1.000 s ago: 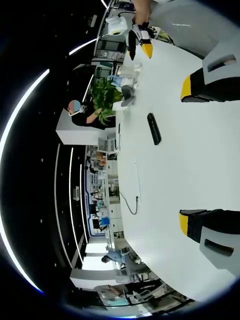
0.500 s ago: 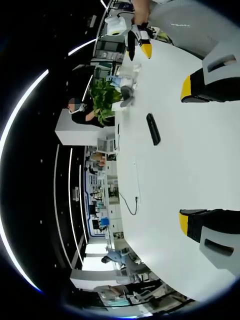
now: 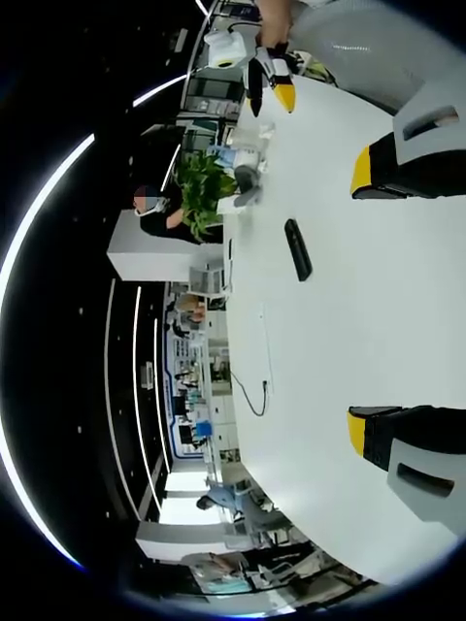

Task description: Press the specified remote control buttons in sequence, fully releasing each button before pressing the next.

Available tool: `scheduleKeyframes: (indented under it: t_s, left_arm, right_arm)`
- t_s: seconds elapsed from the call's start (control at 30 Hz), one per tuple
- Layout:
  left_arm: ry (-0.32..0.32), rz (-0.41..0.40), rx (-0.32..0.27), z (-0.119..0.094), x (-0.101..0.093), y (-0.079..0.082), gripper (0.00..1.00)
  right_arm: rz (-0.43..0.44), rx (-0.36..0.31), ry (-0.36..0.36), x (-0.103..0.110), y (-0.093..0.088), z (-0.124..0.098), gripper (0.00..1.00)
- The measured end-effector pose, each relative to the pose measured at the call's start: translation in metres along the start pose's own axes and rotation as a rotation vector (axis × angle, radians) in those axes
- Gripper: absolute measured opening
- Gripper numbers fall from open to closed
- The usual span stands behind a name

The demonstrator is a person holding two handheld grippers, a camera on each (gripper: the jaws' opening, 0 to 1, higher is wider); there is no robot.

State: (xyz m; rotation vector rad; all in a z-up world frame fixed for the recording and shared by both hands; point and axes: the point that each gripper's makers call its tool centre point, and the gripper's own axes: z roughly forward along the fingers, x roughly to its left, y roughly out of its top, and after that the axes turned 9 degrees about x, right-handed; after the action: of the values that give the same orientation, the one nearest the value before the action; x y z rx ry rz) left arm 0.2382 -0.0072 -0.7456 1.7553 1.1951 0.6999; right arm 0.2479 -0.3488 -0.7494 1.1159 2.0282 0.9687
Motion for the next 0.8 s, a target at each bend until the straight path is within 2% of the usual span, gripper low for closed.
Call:
scheduleKeyframes:
  t_s: [0.17,0.27,0.37,0.8]
  left_arm:
    - [-0.002,-0.005,-0.002,0.0000,-0.0003,0.0005,0.91]
    - [-0.003,-0.002,0.001,0.0003,-0.0011,0.0004,0.91]
    - [-0.008,0.001,0.006,0.0010,-0.0020,-0.0003,0.91]
    - [0.003,-0.006,0.016,0.0018,0.0003,-0.0029,0.91]
  right_arm:
    - [0.004,0.000,0.001,-0.0003,0.0003,-0.0001,0.86]
    - [0.058,-0.022,0.020,-0.0019,0.0021,-0.0012,0.86]
    - [0.075,-0.028,0.025,-0.0029,0.0018,-0.0014,0.86]
    - [0.051,-0.022,0.026,0.0009,0.0031,-0.0005,0.84]
